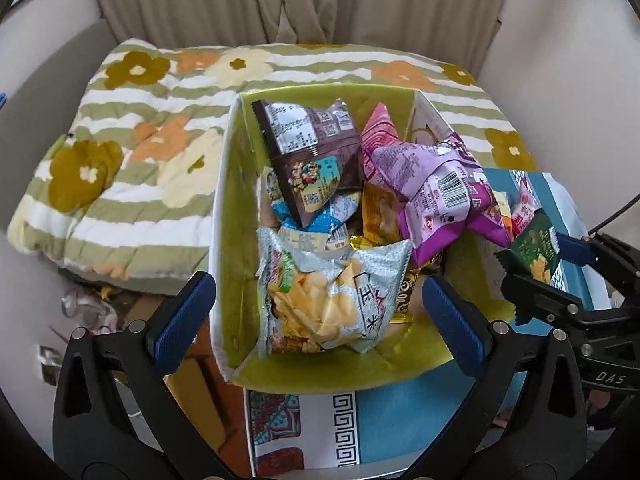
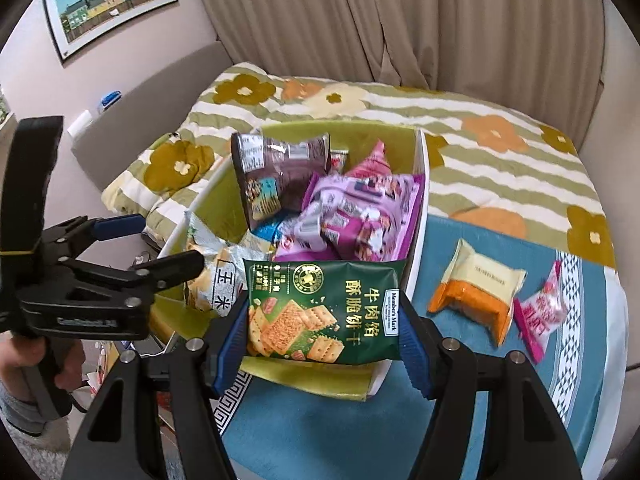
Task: Organize snacks
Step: 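Carry the Oishi bag over the box with the left tool while the right tool carries the cracker pack, then open both tools to drop the Oishi bag and cracker pack into the box, then move both tools back toward the last two snacks on the runner, then grasp the orange-and-cream cake with the left tool while the right tool grasps the pink bag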
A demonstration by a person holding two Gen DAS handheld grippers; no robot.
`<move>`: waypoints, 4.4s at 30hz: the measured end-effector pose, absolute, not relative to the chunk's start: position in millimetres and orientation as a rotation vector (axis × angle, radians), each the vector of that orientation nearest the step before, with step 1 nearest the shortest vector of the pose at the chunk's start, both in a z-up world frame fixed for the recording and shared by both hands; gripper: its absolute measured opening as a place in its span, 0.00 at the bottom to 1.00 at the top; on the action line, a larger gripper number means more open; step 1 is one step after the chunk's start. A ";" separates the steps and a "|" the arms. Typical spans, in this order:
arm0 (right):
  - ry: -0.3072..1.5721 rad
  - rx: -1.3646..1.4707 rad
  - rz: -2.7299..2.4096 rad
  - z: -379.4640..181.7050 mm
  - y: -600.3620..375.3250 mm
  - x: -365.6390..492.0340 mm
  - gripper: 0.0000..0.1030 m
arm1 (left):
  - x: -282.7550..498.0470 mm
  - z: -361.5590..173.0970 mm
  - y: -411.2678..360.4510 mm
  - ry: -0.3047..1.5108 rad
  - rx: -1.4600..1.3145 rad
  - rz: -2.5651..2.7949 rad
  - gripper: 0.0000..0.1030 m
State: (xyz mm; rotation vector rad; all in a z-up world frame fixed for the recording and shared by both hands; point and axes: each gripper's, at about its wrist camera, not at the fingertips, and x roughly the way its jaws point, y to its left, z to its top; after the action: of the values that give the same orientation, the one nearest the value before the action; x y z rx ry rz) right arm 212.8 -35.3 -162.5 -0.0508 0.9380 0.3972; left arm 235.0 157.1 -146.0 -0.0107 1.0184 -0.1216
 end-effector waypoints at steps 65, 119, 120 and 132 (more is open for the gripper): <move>0.665 0.039 0.137 -93.4 -280.6 123.5 1.00 | 174.7 -98.3 -103.7 0.803 0.032 -0.132 1.00; 1.141 0.434 0.133 -304.0 -306.3 341.6 0.85 | 370.7 -308.3 -153.6 1.263 0.050 -0.201 0.74; 1.141 0.427 0.127 -303.9 -305.5 342.6 0.83 | 370.6 -308.1 -153.4 1.264 0.048 -0.198 0.74; 1.134 0.389 0.130 -300.1 -304.0 339.0 0.49 | 359.0 -294.5 -146.3 1.242 0.023 -0.176 0.74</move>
State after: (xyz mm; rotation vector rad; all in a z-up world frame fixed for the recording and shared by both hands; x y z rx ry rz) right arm 339.0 -304.0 -300.1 0.3890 1.1343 0.1296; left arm 359.0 -146.3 -294.5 0.0233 1.2420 -0.1761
